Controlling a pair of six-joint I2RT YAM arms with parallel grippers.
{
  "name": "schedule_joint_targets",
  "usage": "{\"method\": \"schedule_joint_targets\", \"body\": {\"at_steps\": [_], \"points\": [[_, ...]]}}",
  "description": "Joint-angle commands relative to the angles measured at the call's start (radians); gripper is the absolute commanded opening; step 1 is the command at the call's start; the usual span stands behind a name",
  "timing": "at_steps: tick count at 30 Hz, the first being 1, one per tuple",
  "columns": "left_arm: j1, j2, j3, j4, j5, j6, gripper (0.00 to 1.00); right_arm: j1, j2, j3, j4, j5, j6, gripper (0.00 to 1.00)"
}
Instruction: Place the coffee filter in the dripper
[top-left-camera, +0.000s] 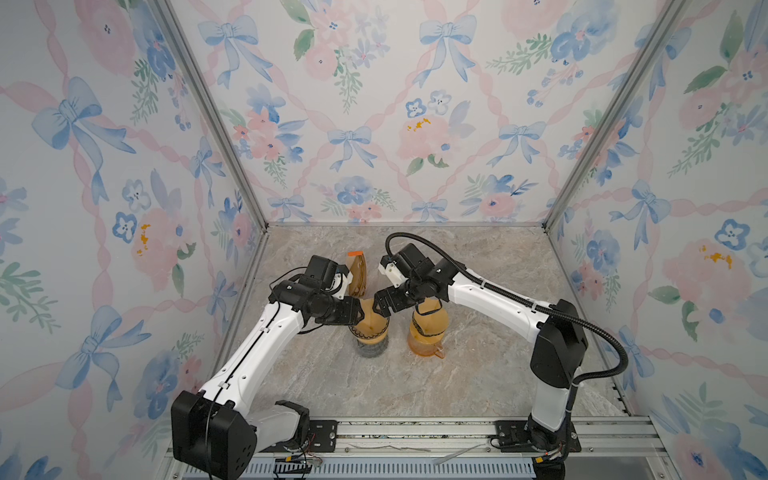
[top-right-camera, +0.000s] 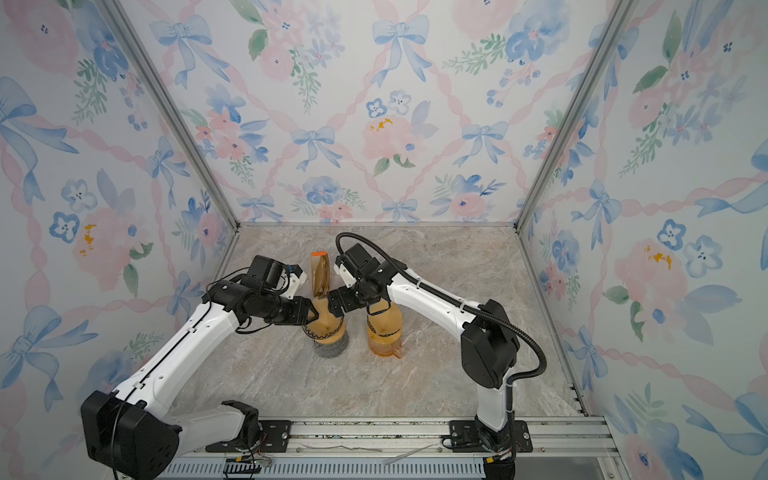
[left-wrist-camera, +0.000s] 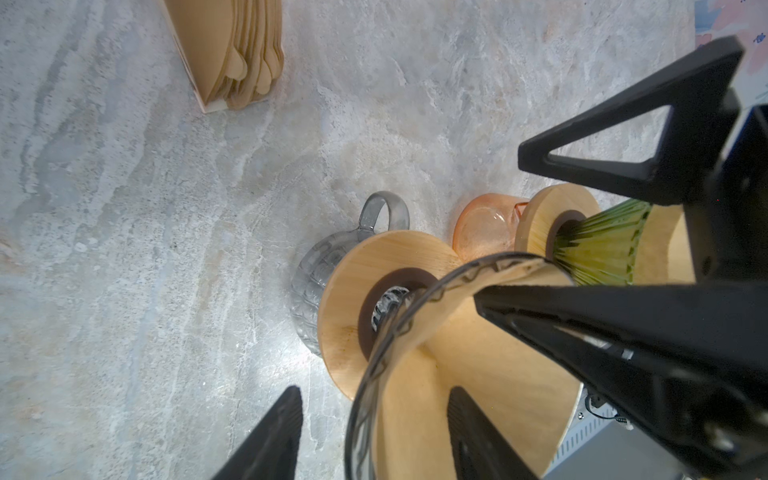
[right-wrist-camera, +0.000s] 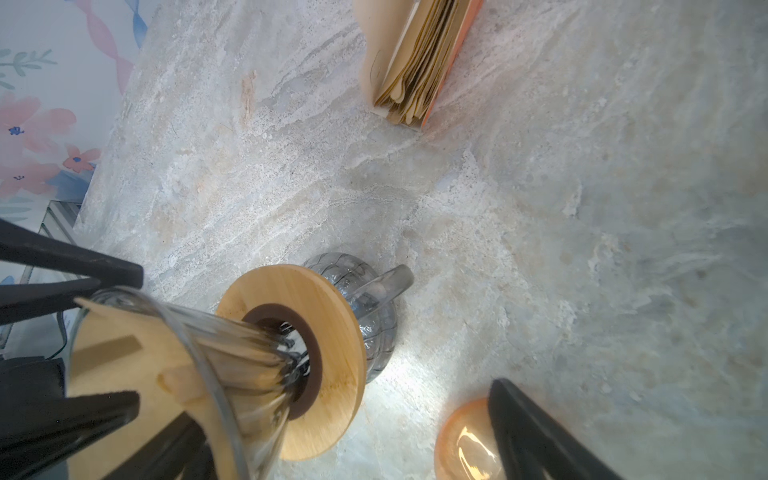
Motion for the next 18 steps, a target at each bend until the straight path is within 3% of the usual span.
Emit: {"method": "schedule_joint_targets", "body": {"at_steps": [1, 7, 18], "points": [[0.002, 0.014, -0.008, -0.034, -0.031, 0.023, 0.58, 0.004, -0.040, -0.025, -0.020, 0.033, 0.019, 0.96], [0.003, 0.054, 0.021, -0.034, -0.117, 0.014, 0.57, 0.006, -0.049, -0.028, -0.019, 0.014, 0.006, 0.96], [0.001, 0.116, 0.096, -0.031, -0.138, 0.002, 0.56, 0.022, -0.056, -0.025, -0.024, 0.002, -0.012, 0.96]]}}
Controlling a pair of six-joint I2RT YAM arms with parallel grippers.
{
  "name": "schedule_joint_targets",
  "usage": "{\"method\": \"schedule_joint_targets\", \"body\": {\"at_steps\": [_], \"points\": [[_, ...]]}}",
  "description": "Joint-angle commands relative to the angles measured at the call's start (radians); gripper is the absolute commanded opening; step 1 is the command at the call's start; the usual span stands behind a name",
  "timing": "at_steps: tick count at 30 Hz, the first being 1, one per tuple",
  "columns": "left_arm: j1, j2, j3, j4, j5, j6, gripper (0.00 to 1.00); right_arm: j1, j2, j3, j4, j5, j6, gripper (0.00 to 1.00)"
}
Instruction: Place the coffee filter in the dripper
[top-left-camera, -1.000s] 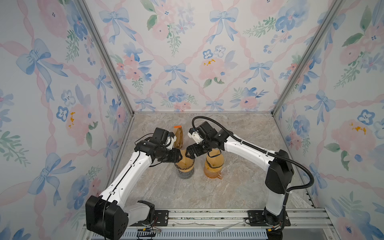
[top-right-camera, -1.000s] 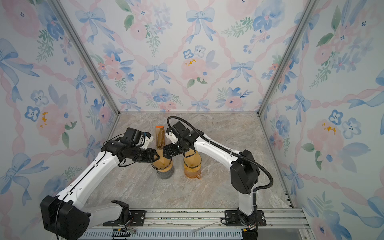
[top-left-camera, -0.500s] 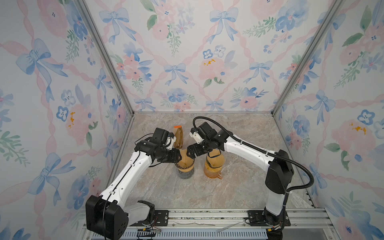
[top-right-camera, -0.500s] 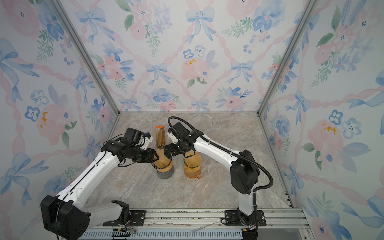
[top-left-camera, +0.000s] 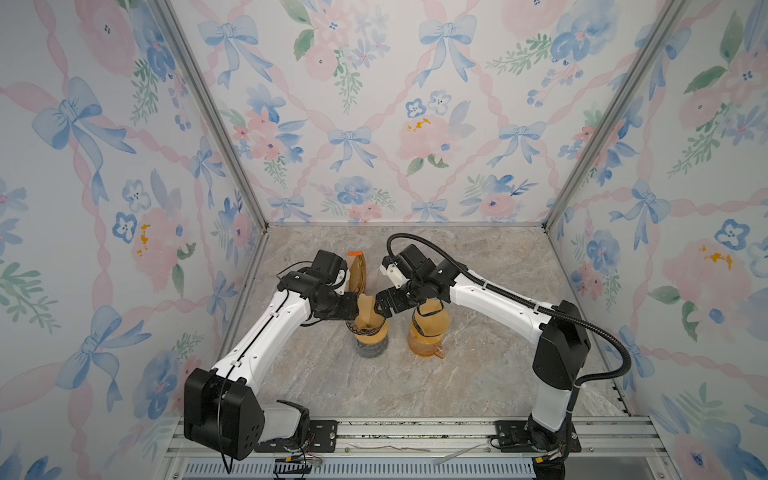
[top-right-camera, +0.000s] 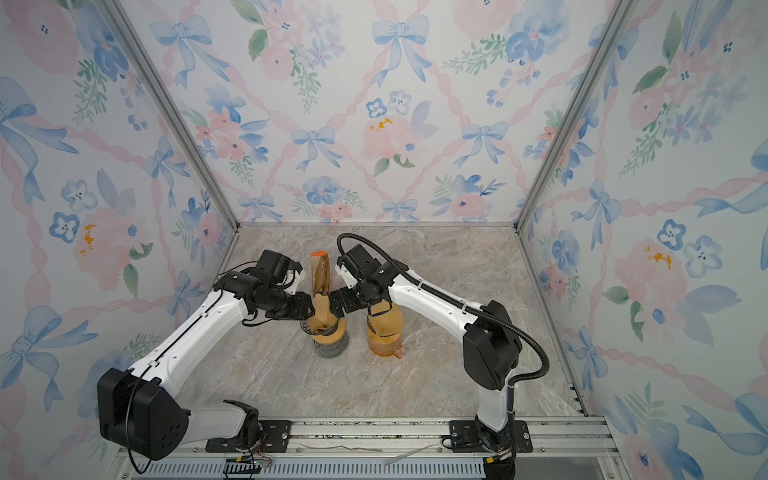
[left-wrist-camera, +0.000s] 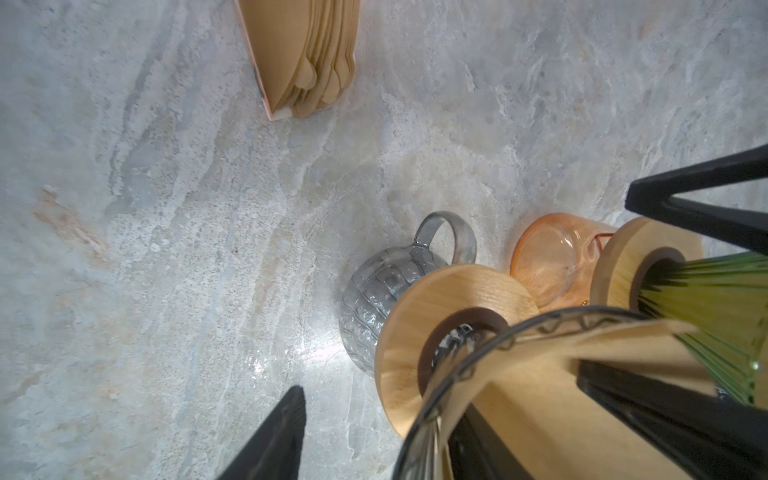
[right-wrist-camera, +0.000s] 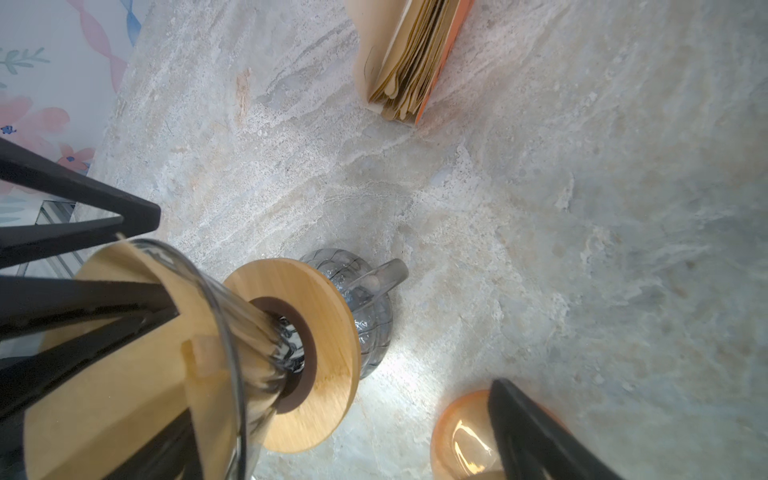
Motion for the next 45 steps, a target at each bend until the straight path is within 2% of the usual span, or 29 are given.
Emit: {"method": "schedule_joint_targets", "body": {"at_steps": [1, 4, 12, 26, 36, 45], "points": [[0.002, 0.011, 0.037, -0.015, 0.004, 0.003, 0.56, 0.014, -0.041, -0.008, -0.019, -0.007, -0.011, 0.96], [0.000, -0.003, 0.037, -0.015, 0.049, 0.011, 0.56, 0.010, -0.041, 0.003, -0.017, -0.020, -0.012, 0.96], [-0.003, -0.106, -0.053, -0.029, 0.085, 0.014, 0.58, -0.016, 0.003, 0.069, -0.017, -0.085, -0.031, 0.96], [-0.071, -0.144, -0.105, -0.063, 0.039, -0.022, 0.59, -0.054, 0.091, 0.131, -0.057, -0.142, -0.116, 0.96], [-0.072, -0.125, -0.111, -0.072, -0.027, -0.031, 0.59, -0.064, 0.069, 0.071, -0.051, -0.125, -0.128, 0.96], [-0.073, -0.111, -0.072, -0.071, -0.016, -0.039, 0.58, -0.064, 0.018, -0.024, 0.010, -0.126, -0.124, 0.96]]}}
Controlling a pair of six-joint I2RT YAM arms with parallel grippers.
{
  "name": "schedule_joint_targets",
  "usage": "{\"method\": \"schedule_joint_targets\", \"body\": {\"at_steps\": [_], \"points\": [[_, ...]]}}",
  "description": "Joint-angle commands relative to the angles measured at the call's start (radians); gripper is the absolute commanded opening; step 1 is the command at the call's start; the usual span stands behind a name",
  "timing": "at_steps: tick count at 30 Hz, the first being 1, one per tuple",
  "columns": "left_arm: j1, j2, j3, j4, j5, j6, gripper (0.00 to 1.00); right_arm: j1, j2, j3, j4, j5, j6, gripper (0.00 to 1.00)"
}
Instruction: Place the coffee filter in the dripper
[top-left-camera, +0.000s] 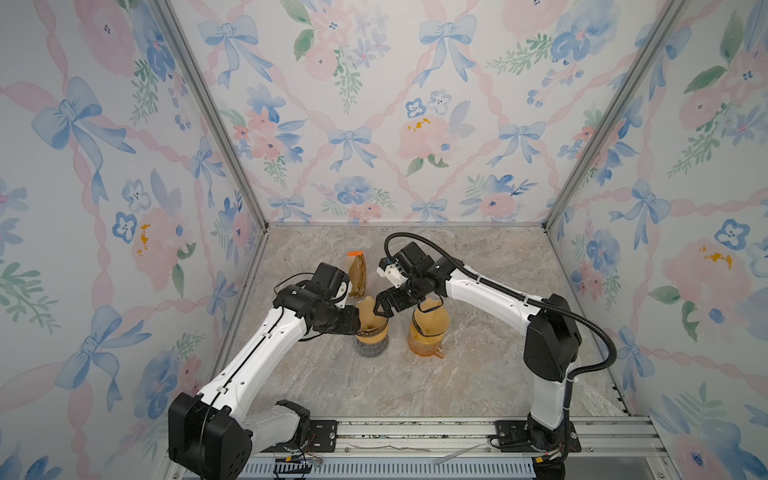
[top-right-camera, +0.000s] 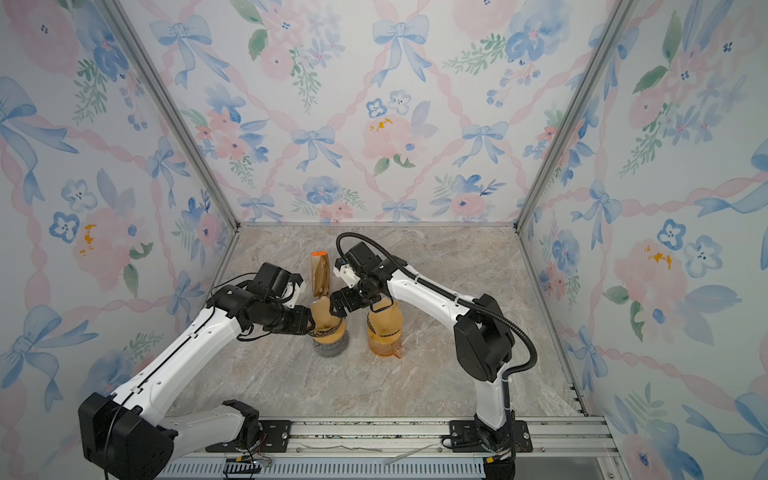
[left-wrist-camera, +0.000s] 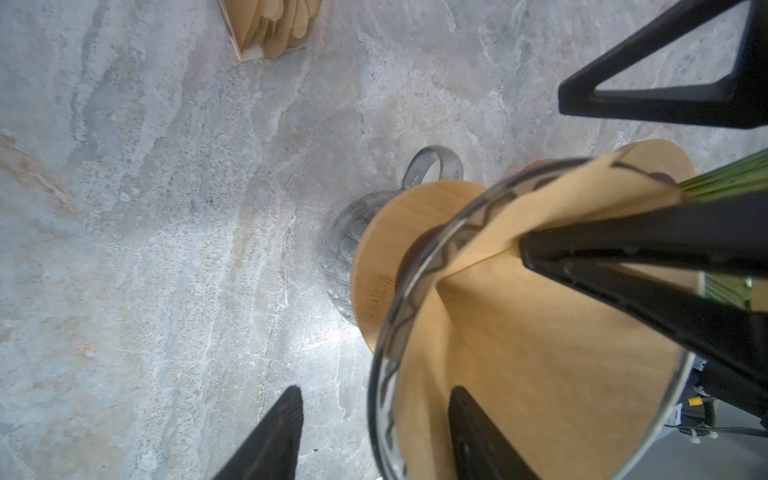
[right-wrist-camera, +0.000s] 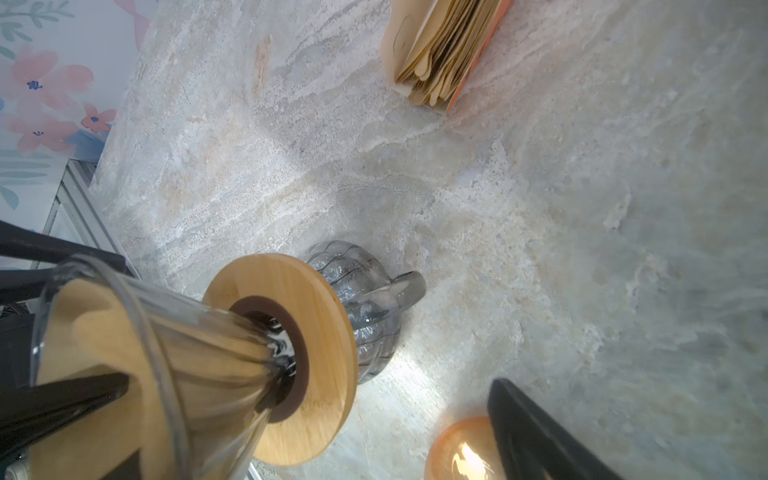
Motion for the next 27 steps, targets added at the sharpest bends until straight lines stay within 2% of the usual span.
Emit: {"method": "schedule_joint_targets", "body": {"at_steps": [1, 13, 27], "points": [[-0.006, 0.019, 0.022, -0.026, -0.008, -0.011, 0.58, -0.006, -0.046, -0.041, 0.012, 0.013, -0.009, 0.96], [-0.019, 0.053, 0.074, -0.027, -0.025, -0.014, 0.58, -0.023, -0.063, -0.058, 0.044, 0.009, 0.018, 0.96], [-0.001, 0.053, 0.132, -0.037, 0.009, 0.012, 0.59, -0.006, -0.107, 0.011, 0.015, -0.024, 0.018, 0.96]]}}
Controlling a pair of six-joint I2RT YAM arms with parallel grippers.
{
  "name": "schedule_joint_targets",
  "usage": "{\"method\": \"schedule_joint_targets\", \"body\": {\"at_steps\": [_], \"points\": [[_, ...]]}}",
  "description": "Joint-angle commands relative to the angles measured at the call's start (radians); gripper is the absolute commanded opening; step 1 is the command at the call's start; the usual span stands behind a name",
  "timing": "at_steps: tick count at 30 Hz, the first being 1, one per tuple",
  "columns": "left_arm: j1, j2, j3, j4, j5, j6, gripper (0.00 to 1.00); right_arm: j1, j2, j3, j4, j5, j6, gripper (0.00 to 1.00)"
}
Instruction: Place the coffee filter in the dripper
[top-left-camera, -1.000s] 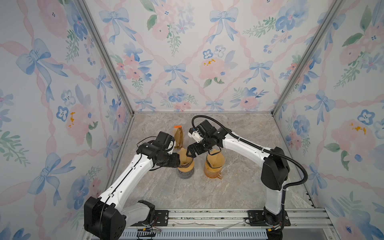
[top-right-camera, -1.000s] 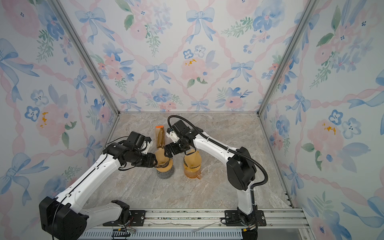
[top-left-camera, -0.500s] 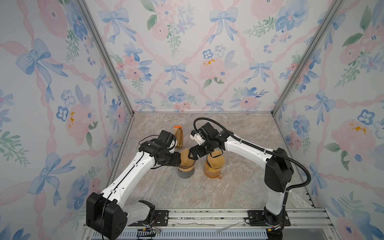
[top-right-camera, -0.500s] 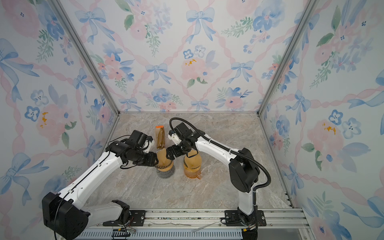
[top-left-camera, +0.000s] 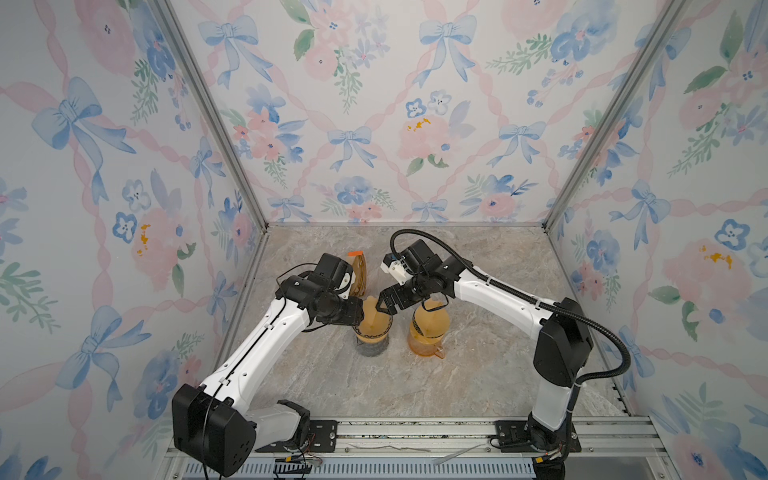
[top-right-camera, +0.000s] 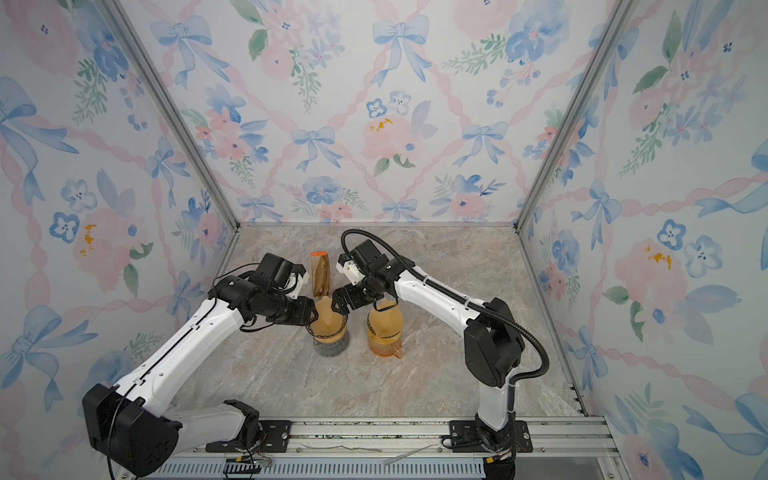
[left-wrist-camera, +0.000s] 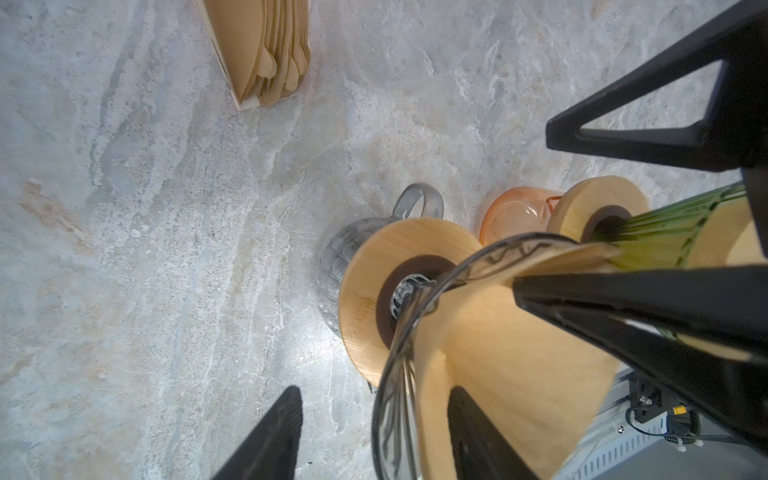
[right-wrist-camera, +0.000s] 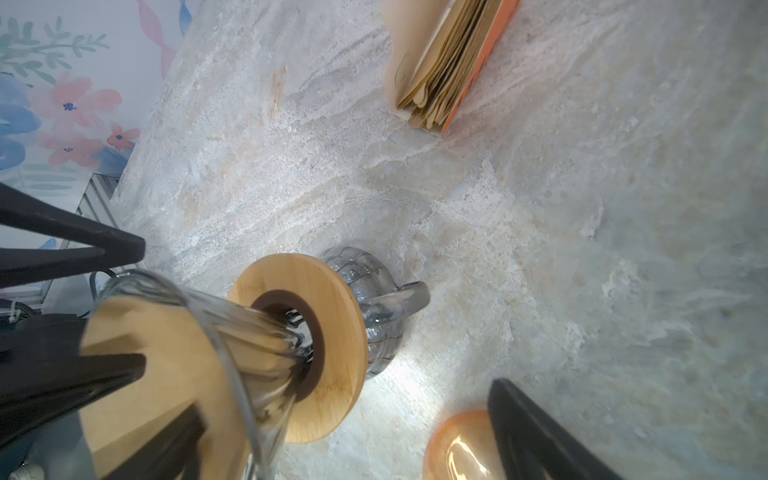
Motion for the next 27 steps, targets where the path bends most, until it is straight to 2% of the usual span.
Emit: {"method": "schedule_joint_targets", "body": {"at_steps": [1, 6, 8, 15, 27], "points": [[0.014, 0.004, 0.029, -0.026, 0.014, 0.022, 0.59, 0.006, -0.044, 0.037, -0.022, -0.015, 0.013, 0.96], [0.024, 0.007, 0.040, -0.025, 0.019, 0.027, 0.58, 0.006, -0.057, 0.045, -0.028, -0.014, 0.018, 1.00], [0.030, 0.009, 0.048, -0.025, 0.022, 0.029, 0.56, 0.006, -0.062, 0.048, -0.026, -0.021, 0.021, 0.94], [0.035, 0.029, 0.062, -0.023, 0.034, 0.040, 0.52, 0.017, -0.059, 0.048, -0.033, -0.031, 0.021, 0.66], [0.046, 0.080, 0.072, -0.023, 0.004, 0.046, 0.52, 0.025, -0.044, 0.045, -0.026, -0.025, 0.022, 0.44]]}}
